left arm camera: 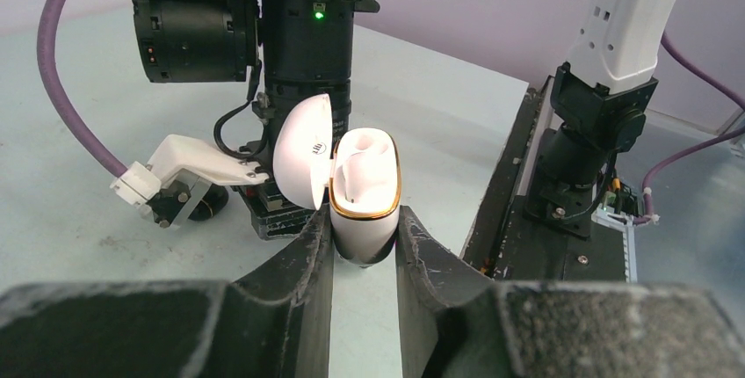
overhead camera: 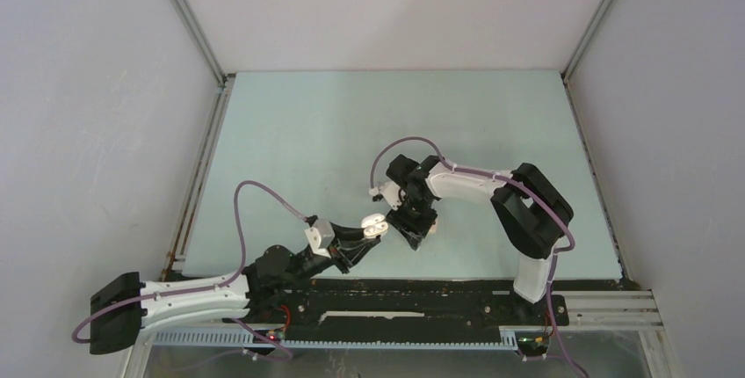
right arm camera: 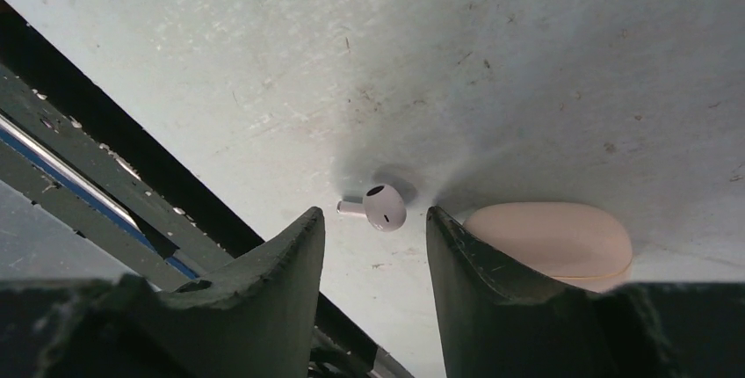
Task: Insert the wireless bluetooth earbuds into the charging case
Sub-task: Pick up the earbud from the center of the board, then place the earbud in the charging case.
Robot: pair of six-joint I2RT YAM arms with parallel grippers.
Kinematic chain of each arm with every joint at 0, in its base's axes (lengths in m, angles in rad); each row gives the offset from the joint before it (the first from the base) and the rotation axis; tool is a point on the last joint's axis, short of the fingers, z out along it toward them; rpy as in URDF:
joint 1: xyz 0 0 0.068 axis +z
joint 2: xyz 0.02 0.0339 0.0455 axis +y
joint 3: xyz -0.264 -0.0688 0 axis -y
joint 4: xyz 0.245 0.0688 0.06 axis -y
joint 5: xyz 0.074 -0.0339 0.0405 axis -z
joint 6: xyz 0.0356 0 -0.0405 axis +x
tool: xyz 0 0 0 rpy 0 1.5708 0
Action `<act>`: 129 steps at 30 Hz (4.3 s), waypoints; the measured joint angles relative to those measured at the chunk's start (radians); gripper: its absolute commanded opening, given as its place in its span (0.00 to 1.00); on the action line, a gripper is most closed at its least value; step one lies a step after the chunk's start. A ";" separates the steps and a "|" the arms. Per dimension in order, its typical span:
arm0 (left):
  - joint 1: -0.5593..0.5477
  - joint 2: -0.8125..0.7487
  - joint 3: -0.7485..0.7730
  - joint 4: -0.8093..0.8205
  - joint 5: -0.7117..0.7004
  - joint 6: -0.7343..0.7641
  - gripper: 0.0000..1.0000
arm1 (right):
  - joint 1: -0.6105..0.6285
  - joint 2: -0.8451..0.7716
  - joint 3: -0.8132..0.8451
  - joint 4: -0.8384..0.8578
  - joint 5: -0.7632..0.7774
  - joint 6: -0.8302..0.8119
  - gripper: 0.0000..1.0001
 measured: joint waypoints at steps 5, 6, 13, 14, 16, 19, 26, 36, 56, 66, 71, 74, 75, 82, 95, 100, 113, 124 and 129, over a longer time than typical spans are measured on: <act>0.000 0.009 0.000 -0.002 0.000 0.000 0.00 | 0.000 0.018 0.017 -0.001 0.013 0.006 0.47; 0.000 0.010 0.000 -0.003 0.000 0.000 0.00 | 0.000 0.021 0.020 0.000 0.015 0.008 0.45; 0.000 0.011 0.000 -0.003 -0.001 0.000 0.00 | 0.013 0.031 0.032 -0.005 0.051 0.015 0.42; 0.000 0.012 0.000 -0.003 -0.001 0.000 0.00 | 0.019 0.031 0.032 -0.005 0.063 0.014 0.42; 0.000 0.014 0.000 -0.003 -0.005 0.000 0.00 | 0.034 0.031 0.032 -0.005 0.087 0.014 0.42; 0.000 0.016 0.000 -0.005 -0.008 0.000 0.00 | 0.058 0.031 0.033 -0.005 0.129 0.013 0.40; 0.000 0.016 0.000 -0.006 -0.010 0.000 0.00 | 0.080 0.035 0.035 -0.004 0.185 0.005 0.23; 0.000 0.029 0.000 -0.006 -0.014 0.002 0.00 | 0.077 0.018 0.032 -0.004 0.214 -0.008 0.04; 0.007 0.406 0.029 0.155 -0.008 0.015 0.00 | -0.039 -0.576 0.030 0.154 0.235 -0.320 0.00; 0.080 0.584 0.127 0.309 0.069 0.006 0.00 | -0.097 -0.689 0.060 0.228 0.209 -0.550 0.00; 0.143 0.682 0.169 0.454 0.201 -0.020 0.00 | -0.044 -0.833 0.043 0.243 0.179 -0.631 0.00; 0.161 0.726 0.214 0.497 0.282 -0.037 0.00 | 0.024 -0.953 -0.016 0.286 0.169 -0.686 0.00; 0.164 0.734 0.233 0.506 0.307 -0.041 0.00 | 0.047 -0.985 -0.039 0.300 0.167 -0.706 0.00; 0.168 0.743 0.304 0.552 0.390 -0.071 0.00 | 0.214 -1.158 -0.286 0.454 0.176 -0.895 0.00; 0.168 0.737 0.297 0.562 0.402 -0.090 0.00 | 0.252 -1.151 -0.360 0.525 0.208 -0.998 0.00; 0.177 0.736 0.297 0.562 0.400 -0.098 0.00 | 0.262 -1.173 -0.388 0.539 0.208 -1.030 0.00; 0.187 0.727 0.297 0.562 0.396 -0.106 0.00 | 0.283 -1.209 -0.427 0.520 0.209 -1.080 0.00; 0.187 0.714 0.296 0.558 0.406 -0.106 0.00 | 0.286 -1.186 -0.456 0.529 0.219 -1.101 0.00; 0.189 0.714 0.296 0.557 0.406 -0.106 0.00 | 0.288 -1.174 -0.456 0.542 0.234 -1.105 0.00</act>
